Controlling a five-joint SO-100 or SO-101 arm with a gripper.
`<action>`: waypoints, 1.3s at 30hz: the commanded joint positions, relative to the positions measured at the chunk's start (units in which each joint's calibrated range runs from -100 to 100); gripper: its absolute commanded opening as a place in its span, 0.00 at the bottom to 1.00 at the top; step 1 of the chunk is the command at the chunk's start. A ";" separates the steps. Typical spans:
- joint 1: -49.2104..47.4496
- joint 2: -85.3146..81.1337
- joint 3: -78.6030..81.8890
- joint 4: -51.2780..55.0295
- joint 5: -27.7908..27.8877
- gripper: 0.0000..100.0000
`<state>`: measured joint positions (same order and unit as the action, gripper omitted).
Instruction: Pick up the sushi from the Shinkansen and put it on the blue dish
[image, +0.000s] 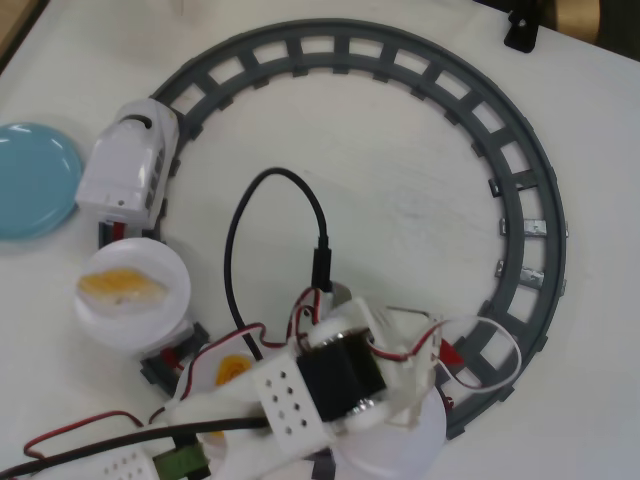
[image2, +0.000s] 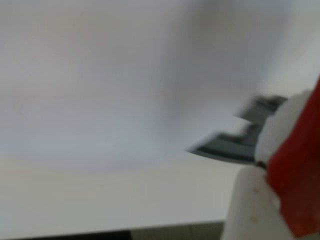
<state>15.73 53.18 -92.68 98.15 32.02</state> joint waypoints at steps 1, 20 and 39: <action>-4.29 -1.96 -6.51 1.08 -2.05 0.03; -37.21 -14.82 -5.97 1.08 -13.67 0.03; -56.49 -14.40 8.73 1.00 -15.34 0.03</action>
<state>-38.62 43.57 -83.71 98.15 17.07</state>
